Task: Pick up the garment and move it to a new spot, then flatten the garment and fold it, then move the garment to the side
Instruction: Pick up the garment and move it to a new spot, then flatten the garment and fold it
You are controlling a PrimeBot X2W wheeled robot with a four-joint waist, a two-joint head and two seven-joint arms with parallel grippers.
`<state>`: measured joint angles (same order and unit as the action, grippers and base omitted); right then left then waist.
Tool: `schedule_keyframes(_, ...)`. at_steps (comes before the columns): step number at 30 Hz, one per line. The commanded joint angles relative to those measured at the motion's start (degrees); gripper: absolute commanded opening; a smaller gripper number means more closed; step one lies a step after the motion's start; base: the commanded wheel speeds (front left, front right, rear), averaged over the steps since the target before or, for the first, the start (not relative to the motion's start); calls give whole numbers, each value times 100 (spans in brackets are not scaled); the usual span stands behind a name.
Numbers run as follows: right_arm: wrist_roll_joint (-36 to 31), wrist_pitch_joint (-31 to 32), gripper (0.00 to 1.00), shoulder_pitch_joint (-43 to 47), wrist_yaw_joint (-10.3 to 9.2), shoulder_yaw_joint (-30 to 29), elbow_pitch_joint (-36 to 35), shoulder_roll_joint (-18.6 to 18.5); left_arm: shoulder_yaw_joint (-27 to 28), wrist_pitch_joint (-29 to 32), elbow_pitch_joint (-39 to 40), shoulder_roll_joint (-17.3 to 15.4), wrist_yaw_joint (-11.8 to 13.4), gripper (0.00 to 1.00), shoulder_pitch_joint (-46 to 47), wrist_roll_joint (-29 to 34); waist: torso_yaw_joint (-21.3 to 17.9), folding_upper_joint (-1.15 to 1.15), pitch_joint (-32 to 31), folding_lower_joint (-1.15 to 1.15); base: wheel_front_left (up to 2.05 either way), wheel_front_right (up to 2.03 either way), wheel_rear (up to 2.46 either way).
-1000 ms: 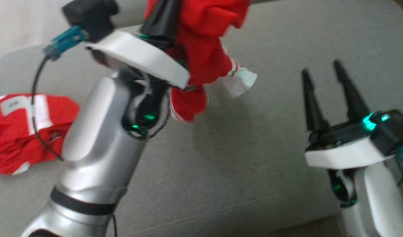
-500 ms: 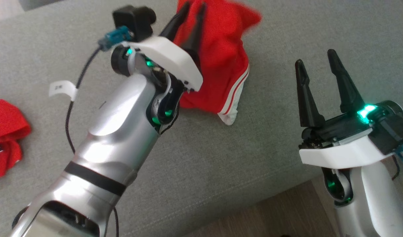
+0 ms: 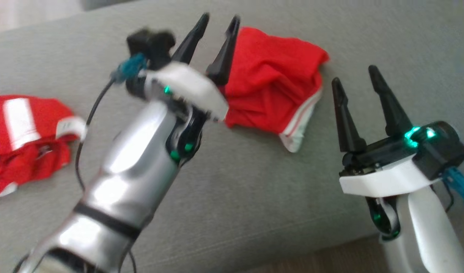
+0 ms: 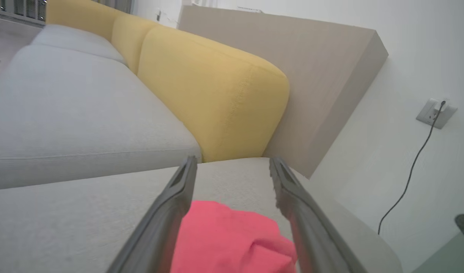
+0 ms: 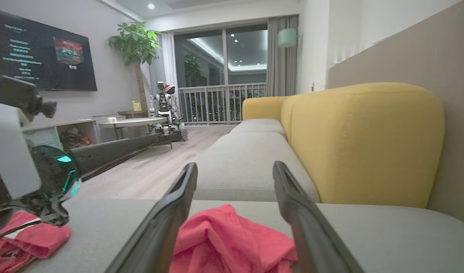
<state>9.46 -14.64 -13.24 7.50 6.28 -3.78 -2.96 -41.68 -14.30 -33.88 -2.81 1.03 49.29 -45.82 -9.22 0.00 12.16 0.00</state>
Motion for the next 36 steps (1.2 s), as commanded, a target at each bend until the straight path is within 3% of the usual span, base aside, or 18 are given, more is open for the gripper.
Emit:
schedule_keyframes(1, -66, -36, 100, 68, -1, 155, -96, 8, 320, -67, 413, -242, 31, 100, -264, 240, 485, 0, -410, 0, 0, 0, 0)
schedule_keyframes(6, -317, -36, 100, 351, -1, 144, 203, 8, 494, -68, 1024, -731, 196, 100, -1437, 922, 1044, 0, -812, 0, 0, 0, 0)
schedule_keyframes(8, -333, -36, 100, 486, -1, 99, 299, 8, 696, -69, 1387, -897, 435, 100, -1924, 1287, 1231, 0, -979, 0, 0, 0, 0)
schedule_keyframes(15, -414, -36, 100, 939, -1, -135, 591, 8, 1098, -69, 2420, -963, 704, 100, -3626, 2058, 1637, 0, -1390, 0, 0, 0, 0)
schedule_keyframes(19, -261, -36, 100, 1174, -1, -231, 684, 8, 1738, -69, 2989, -832, 780, 100, -4589, 2603, 1785, 0, -1545, 0, 0, 0, 0)
schedule_keyframes(28, -197, -36, 100, 1327, -1, -263, 804, 8, 2804, -70, 3645, -347, 160, 100, -5453, 3252, 1858, 0, -1632, 0, 0, 0, 0)
schedule_keyframes(36, -154, -36, 100, 1346, -1, -469, 1143, 8, 3332, -70, 3380, -69, -351, 100, -5663, 3359, 1821, 0, -1621, 0, 0, 0, 0)
